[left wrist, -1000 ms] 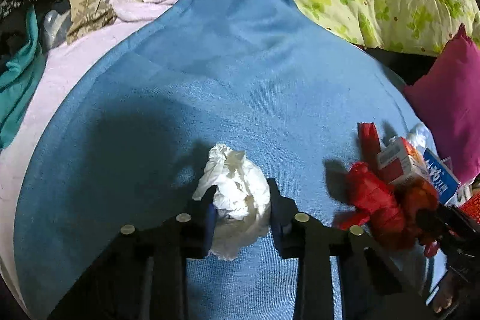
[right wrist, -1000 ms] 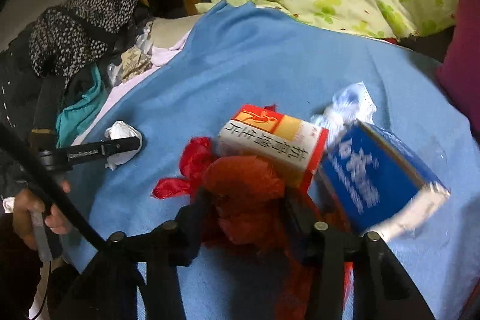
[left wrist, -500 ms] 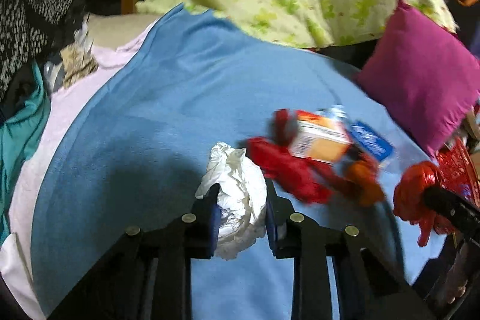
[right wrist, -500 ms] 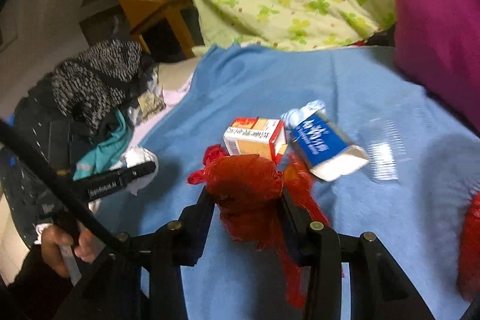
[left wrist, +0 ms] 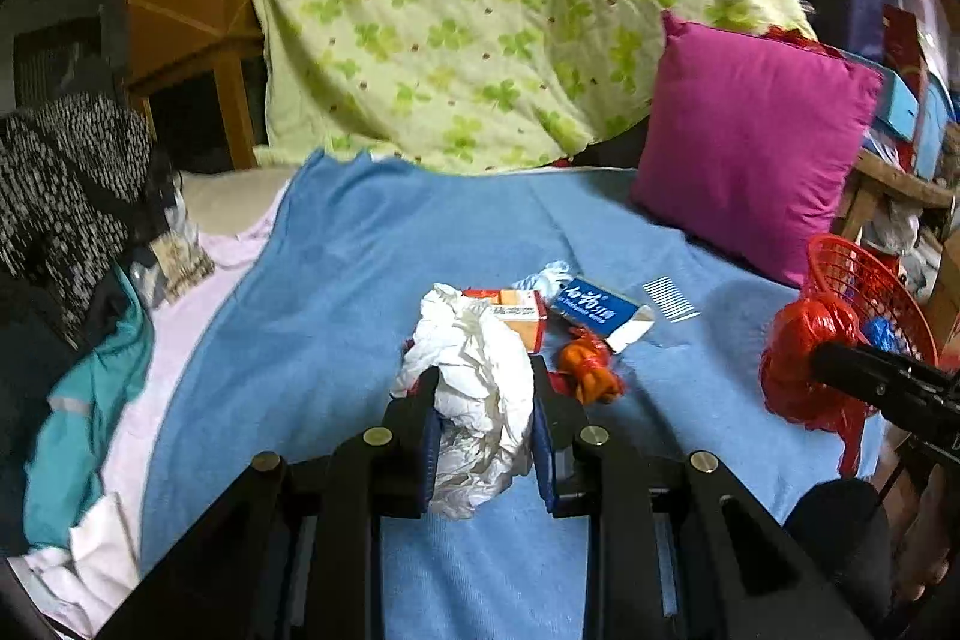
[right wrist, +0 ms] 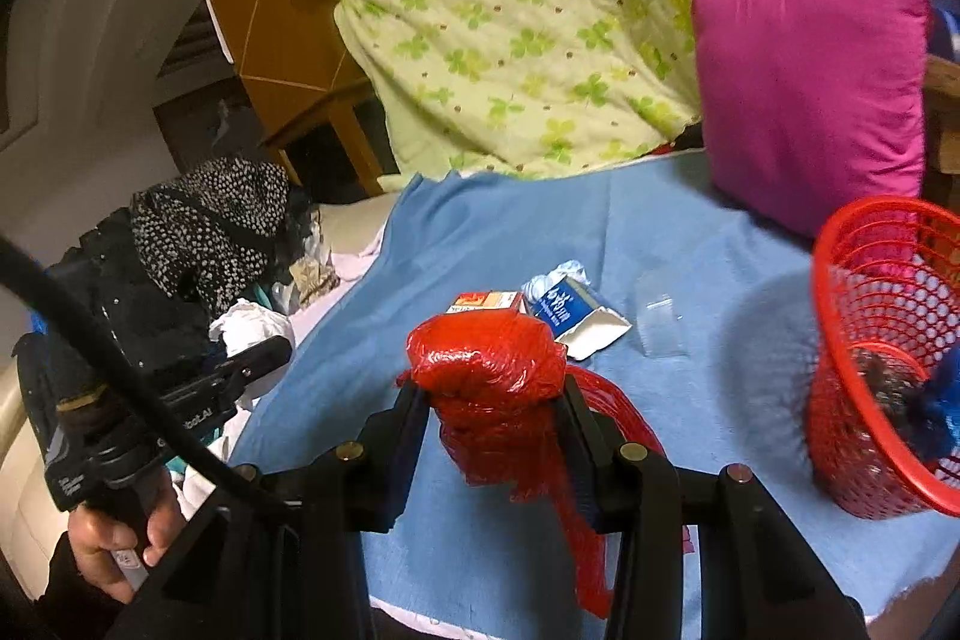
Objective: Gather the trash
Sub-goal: 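Lower the red bag into the wastebasket and open the right tool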
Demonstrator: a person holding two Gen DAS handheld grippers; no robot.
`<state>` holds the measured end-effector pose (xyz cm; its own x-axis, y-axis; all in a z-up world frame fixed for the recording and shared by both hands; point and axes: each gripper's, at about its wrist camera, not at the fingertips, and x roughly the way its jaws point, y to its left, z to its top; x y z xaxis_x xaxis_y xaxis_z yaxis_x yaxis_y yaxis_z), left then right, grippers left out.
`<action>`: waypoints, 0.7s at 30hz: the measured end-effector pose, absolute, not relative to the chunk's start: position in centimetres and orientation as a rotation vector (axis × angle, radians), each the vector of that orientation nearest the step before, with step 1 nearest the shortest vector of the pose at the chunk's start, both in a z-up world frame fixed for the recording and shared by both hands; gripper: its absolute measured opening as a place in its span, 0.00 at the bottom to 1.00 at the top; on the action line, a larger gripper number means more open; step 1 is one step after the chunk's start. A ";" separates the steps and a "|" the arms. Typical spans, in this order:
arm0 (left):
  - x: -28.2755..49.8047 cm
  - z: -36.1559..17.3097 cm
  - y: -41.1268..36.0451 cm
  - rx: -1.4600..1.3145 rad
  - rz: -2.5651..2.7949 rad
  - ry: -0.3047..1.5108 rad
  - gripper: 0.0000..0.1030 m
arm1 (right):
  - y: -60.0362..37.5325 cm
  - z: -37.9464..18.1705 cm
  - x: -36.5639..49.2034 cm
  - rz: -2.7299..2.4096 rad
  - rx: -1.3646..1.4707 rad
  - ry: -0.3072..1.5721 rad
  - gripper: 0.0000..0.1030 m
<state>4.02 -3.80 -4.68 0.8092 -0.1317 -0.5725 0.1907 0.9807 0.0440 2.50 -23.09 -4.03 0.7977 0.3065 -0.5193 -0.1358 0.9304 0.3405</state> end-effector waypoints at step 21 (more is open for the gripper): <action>0.0 -1.3 -8.7 0.225 -0.170 0.502 0.27 | -24.8 -1.4 -1.6 0.220 0.317 0.500 0.44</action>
